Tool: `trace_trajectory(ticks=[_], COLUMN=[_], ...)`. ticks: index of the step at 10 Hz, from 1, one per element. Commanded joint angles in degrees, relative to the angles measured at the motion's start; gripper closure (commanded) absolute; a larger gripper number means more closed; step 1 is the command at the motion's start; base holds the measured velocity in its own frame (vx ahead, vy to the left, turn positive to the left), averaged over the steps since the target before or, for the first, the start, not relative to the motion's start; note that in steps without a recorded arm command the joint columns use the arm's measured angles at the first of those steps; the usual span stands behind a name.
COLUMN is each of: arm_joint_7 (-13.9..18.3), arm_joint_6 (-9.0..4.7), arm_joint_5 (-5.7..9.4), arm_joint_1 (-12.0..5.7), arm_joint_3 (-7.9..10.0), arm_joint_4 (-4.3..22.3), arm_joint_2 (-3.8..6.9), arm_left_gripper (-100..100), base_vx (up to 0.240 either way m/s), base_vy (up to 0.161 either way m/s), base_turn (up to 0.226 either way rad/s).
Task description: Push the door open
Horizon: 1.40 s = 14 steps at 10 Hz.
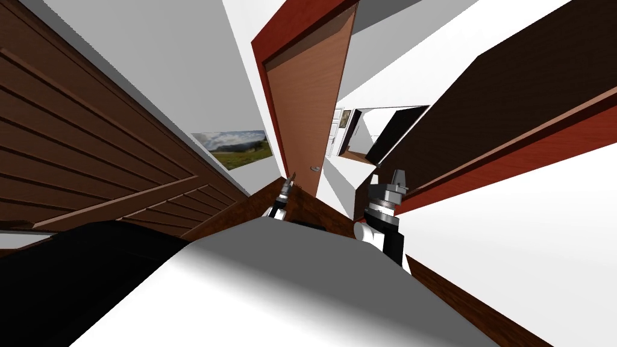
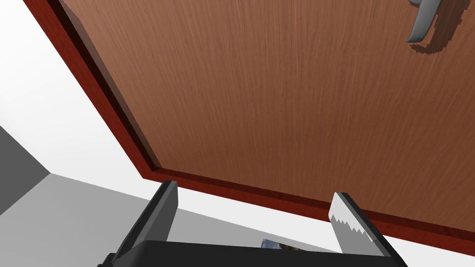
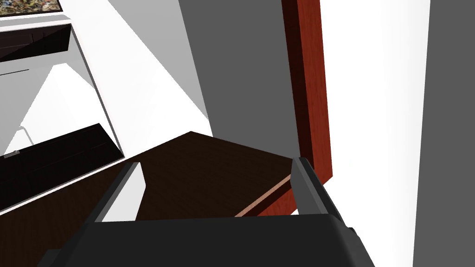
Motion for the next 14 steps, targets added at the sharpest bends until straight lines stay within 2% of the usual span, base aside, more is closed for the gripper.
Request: trace_trajectory(ticks=[1,10,11,14], arm_joint_7=[0.26,0.63,0.71,0.82], arm_joint_6=[-0.08,-1.7,-2.04,-2.53], arm_joint_5=[0.09,0.25,0.28,0.33], arm_joint_1=[-0.67,-4.73,-5.58,-6.81], arm_joint_3=[-0.33,-2.48,-2.93,-3.58], arm_joint_4=[1.94,14.14,16.68,20.37], arm_joint_2=[0.22,-0.12,-0.3,-0.58], arm_left_gripper=[-100,-100,-100,-100], base_vx=[0.108,0.098,0.131,0.121], base_vy=[0.015,0.017,0.029,0.024], base_turn=[-0.069,-0.064,-0.107,-0.065])
